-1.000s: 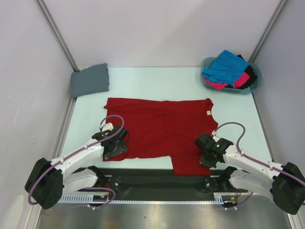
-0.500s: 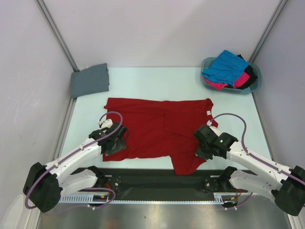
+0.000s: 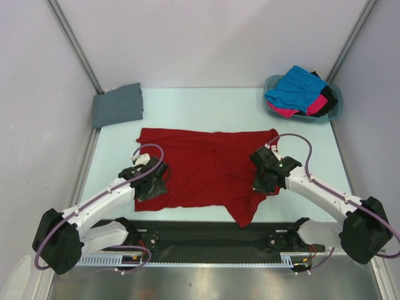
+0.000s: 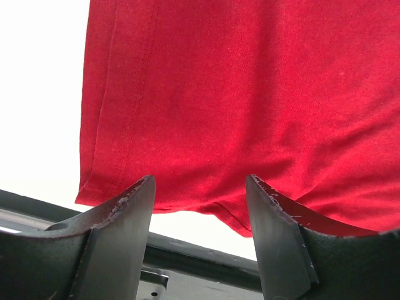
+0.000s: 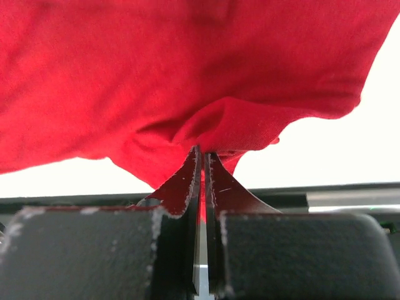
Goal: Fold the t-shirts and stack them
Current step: Fold the tshirt
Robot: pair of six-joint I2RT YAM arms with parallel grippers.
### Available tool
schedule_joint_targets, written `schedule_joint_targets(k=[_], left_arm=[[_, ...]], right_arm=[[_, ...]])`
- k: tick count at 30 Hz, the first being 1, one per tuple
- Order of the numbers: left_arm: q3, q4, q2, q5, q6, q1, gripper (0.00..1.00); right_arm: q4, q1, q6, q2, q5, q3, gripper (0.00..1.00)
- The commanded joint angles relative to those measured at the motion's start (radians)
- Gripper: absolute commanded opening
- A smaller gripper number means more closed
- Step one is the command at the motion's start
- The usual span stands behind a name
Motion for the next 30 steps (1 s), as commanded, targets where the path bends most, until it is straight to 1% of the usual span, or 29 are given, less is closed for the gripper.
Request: schedule_joint_targets(k=[1,7,13,16,17,18,19,20,23,24,26,27,29,30], left_arm=[[0.045,0.028,0.03,-0.004,0.036,0.0,0.66],[0.065,0.056,0.085,0.003,0.068,0.0,0.67],[0.096,0.077,0.176,0.019,0.093,0.0,0.68],[0.1,0.082,0.196,0.02,0.097,0.0,0.68],[0.099,0.084,0.194,0.023,0.097,0.0,0.69],[0.096,0.094,0.193,0.026,0.103,0.0,0.69],[0.096,0.097,0.19,0.031,0.106,0.0,0.7],[0.094,0.105,0.186,0.038,0.11,0.0,0.71],[0.093,0.113,0.18,0.043,0.119,0.0,0.72],[0.093,0.116,0.18,0.043,0.12,0.0,0.72],[0.093,0.122,0.186,0.045,0.122,0.0,0.72],[0.094,0.123,0.191,0.046,0.122,0.0,0.73],[0.094,0.133,0.205,0.054,0.126,0.0,0.73],[0.096,0.139,0.211,0.063,0.129,0.0,0.73]], right_arm=[[0.059,-0.06,-0.11,0.042,-0.006,0.081,0.0],[0.15,-0.148,-0.188,0.164,-0.065,0.138,0.01],[0.184,-0.195,-0.227,0.326,-0.044,0.242,0.0],[0.205,-0.217,-0.236,0.372,-0.022,0.285,0.0],[0.21,-0.221,-0.241,0.397,-0.021,0.297,0.02],[0.22,-0.223,-0.253,0.409,-0.016,0.316,0.28],[0.221,-0.225,-0.259,0.42,-0.013,0.326,0.41],[0.213,-0.226,-0.27,0.434,0.003,0.346,0.62],[0.179,-0.223,-0.273,0.418,0.063,0.356,0.66],[0.164,-0.225,-0.27,0.376,0.083,0.34,0.74],[0.141,-0.225,-0.271,0.323,0.135,0.333,0.8],[0.107,-0.225,-0.271,0.273,0.151,0.327,0.82],[0.054,-0.232,-0.25,0.239,0.175,0.322,0.83],[0.0,-0.231,-0.236,0.208,0.185,0.319,0.83]])
